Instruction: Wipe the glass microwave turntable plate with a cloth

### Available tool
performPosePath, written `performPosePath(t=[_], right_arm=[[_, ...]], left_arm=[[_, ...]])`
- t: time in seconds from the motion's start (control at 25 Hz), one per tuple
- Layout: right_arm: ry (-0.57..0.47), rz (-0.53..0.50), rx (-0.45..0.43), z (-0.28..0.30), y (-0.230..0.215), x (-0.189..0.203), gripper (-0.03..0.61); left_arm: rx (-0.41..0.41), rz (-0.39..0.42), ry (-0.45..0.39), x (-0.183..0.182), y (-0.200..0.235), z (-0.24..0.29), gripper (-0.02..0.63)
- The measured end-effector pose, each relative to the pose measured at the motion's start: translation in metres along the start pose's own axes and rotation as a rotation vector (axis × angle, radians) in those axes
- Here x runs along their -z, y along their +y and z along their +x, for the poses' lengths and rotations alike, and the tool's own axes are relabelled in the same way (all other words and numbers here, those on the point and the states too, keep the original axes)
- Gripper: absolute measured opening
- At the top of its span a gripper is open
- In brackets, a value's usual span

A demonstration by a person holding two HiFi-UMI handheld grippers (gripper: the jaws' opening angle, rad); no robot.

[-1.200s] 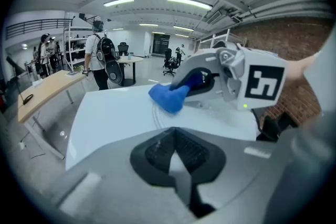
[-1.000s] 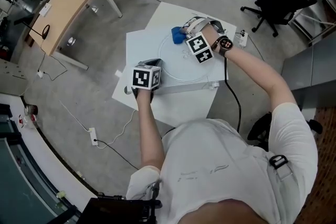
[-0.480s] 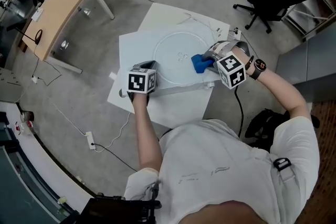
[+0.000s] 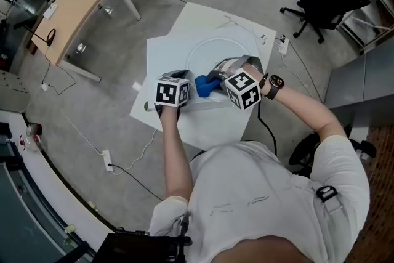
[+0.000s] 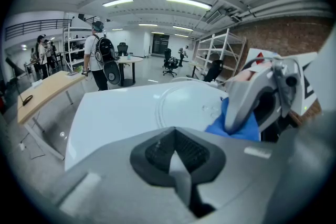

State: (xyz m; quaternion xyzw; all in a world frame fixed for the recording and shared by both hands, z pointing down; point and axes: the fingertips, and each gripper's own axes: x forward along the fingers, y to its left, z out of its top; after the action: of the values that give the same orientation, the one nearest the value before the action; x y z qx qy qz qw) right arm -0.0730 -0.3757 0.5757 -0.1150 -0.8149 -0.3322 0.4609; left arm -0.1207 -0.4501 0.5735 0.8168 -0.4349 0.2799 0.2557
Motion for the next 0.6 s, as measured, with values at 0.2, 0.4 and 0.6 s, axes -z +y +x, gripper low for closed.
performPosePath(t=[0.2, 0.4, 0.6], right_arm=[[0.114, 0.03, 0.184, 0.022, -0.067, 0.038, 0.069], [0.273, 0.152, 0.289, 0.006, -0.093, 0.109, 0.064], [0.322, 0.223, 0.208, -0.032, -0.053, 0.143, 0.067]], left_arm=[[0.009, -0.011, 0.002, 0.001, 0.001, 0.001, 0.002], [0.017, -0.006, 0.002, 0.002, 0.001, 0.003, 0.002], [0.001, -0.005, 0.0, 0.002, 0.003, 0.0, 0.002]])
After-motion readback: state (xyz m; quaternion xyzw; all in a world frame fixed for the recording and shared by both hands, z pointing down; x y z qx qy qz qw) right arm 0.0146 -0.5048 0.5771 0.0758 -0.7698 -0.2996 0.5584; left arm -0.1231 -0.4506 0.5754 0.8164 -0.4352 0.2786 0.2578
